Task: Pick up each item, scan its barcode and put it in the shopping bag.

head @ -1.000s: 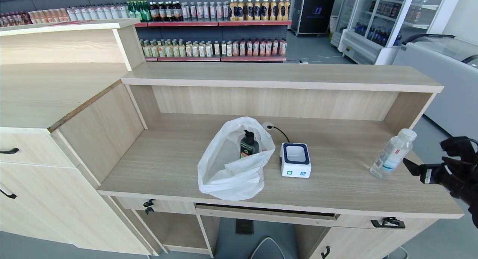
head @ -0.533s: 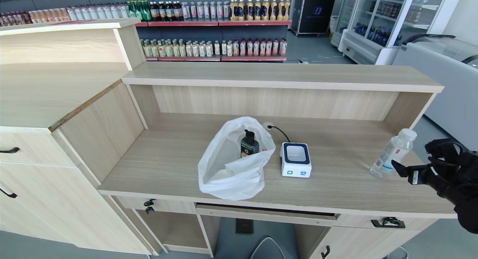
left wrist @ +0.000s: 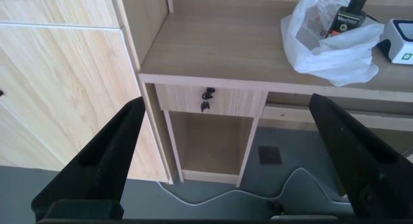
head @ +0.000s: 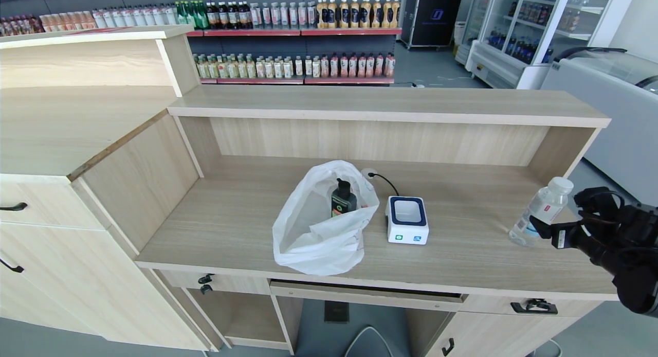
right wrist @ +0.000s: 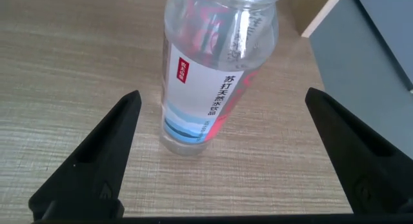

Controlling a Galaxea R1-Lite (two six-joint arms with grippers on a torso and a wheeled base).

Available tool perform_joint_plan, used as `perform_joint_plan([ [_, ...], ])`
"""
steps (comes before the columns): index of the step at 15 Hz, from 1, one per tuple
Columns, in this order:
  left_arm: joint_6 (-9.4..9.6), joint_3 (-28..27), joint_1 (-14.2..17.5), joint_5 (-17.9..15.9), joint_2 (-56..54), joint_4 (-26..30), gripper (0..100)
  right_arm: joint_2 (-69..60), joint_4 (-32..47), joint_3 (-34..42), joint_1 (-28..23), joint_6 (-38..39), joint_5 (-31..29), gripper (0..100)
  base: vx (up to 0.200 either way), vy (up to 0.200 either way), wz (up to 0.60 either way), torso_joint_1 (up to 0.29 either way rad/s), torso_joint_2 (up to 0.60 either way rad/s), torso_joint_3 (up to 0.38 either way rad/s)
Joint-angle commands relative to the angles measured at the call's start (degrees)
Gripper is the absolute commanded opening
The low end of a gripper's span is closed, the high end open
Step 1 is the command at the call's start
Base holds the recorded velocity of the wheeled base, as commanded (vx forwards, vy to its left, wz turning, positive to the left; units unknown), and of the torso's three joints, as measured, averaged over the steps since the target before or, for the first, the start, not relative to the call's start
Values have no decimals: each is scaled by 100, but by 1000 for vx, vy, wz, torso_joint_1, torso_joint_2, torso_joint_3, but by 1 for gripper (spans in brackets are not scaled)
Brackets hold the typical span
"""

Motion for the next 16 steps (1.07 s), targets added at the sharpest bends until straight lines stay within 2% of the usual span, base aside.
perform_joint_plan([
  [1, 0, 0, 0, 0, 0, 0, 100, 119, -4, -139, 33, -4, 2, 100, 0, 0, 0, 0, 0, 0],
  [16, 0, 0, 0, 0, 0, 0, 100, 471, 541, -1018, 314, 128, -16, 100, 0, 0, 0, 0, 0, 0],
])
